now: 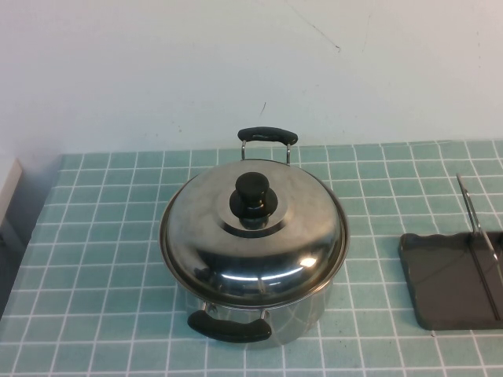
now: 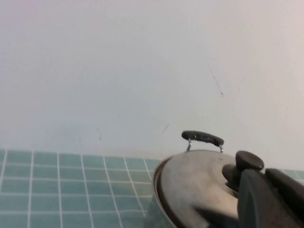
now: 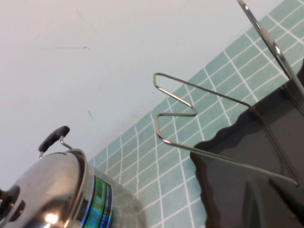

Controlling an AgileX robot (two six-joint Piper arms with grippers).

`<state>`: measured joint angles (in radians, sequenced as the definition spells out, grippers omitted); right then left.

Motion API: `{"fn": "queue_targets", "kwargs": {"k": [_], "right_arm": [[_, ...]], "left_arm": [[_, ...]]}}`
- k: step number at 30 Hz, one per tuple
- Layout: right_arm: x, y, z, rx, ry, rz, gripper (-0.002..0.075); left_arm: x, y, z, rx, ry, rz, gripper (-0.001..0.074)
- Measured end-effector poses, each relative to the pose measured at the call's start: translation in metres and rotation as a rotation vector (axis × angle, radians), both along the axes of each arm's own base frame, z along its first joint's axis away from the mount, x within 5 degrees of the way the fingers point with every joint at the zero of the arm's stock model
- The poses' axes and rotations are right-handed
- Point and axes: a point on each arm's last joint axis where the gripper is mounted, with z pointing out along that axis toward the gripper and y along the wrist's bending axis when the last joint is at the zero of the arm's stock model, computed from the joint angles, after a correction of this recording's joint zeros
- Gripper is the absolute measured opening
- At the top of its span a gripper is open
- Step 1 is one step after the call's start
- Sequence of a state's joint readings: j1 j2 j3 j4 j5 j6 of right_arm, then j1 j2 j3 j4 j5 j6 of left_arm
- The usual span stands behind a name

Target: Put pot lid on rack

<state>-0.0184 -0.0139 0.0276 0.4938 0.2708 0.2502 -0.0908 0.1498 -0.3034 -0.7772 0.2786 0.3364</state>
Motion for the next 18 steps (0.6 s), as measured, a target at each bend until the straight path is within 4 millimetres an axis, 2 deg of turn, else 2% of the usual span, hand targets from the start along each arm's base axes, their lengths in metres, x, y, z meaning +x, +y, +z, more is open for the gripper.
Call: {"fn": "queue_targets", "kwargs": {"k": [5, 9, 11, 15, 18], "right_arm": [[0.000, -0.001, 0.002, 0.007, -0.019, -0.009, -0.0003], [0.001, -0.001, 0.002, 0.005, -0.021, -0.009, -0.0003], [0.001, -0.001, 0.002, 0.006, -0.021, -0.009, -0.0003], [0.001, -0.001, 0.002, -0.008, -0.023, -0.006, -0.0003], [0.000, 0.000, 0.001, -0.043, -0.020, 0.007, -0.0003]], "left_arm": [[0.029, -0.007, 0.042, 0.189, -0.038, -0.045, -0.0004], [0.061, -0.027, 0.062, 0.349, -0.049, -0.257, -0.0004], [0.081, -0.035, 0.067, 0.393, -0.070, -0.349, -0.0004], [0.121, -0.041, 0.064, 0.413, -0.072, -0.379, -0.0004], [0.139, -0.050, 0.060, 0.422, -0.077, -0.403, -0.0004]]}}
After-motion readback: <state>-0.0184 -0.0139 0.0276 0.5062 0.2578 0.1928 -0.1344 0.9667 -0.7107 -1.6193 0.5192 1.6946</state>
